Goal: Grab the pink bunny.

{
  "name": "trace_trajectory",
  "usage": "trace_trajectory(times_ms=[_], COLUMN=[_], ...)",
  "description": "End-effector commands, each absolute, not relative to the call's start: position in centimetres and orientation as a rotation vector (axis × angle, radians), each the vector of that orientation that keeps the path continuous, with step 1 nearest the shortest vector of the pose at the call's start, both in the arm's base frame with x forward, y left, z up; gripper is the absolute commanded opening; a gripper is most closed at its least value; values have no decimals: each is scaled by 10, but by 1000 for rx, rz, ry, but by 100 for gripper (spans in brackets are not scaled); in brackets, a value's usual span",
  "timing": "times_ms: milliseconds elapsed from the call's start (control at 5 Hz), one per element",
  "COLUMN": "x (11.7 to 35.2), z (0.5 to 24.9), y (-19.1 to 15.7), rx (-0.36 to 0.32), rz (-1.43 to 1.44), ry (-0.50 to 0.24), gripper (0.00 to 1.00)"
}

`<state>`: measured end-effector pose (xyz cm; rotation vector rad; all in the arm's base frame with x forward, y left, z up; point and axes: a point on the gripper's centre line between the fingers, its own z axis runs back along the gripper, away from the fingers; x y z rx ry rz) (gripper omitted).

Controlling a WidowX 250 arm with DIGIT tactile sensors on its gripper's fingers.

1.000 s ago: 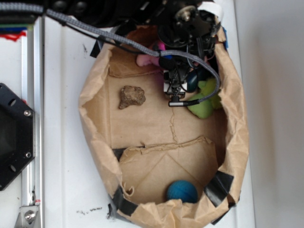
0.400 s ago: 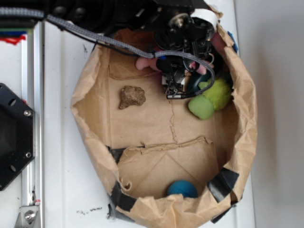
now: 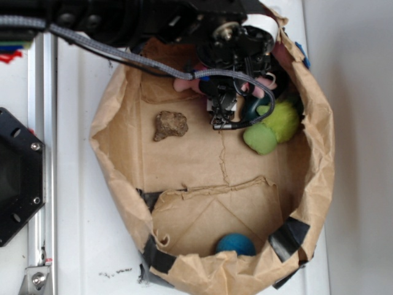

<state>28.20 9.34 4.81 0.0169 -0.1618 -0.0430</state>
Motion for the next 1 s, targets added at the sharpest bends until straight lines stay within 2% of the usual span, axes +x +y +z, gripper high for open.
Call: trace_trajectory(times_ms=[0, 200, 400, 600, 800], x=[278, 276, 267, 265, 264], z=[137, 157, 182, 186, 186], y=[61, 41, 22, 25, 30], rx=[-38, -71, -19, -79, -49], rz=[-73, -62, -42, -24, -3], ry=[-267, -188, -169, -131, -120], gripper=[0, 0, 0, 0, 0])
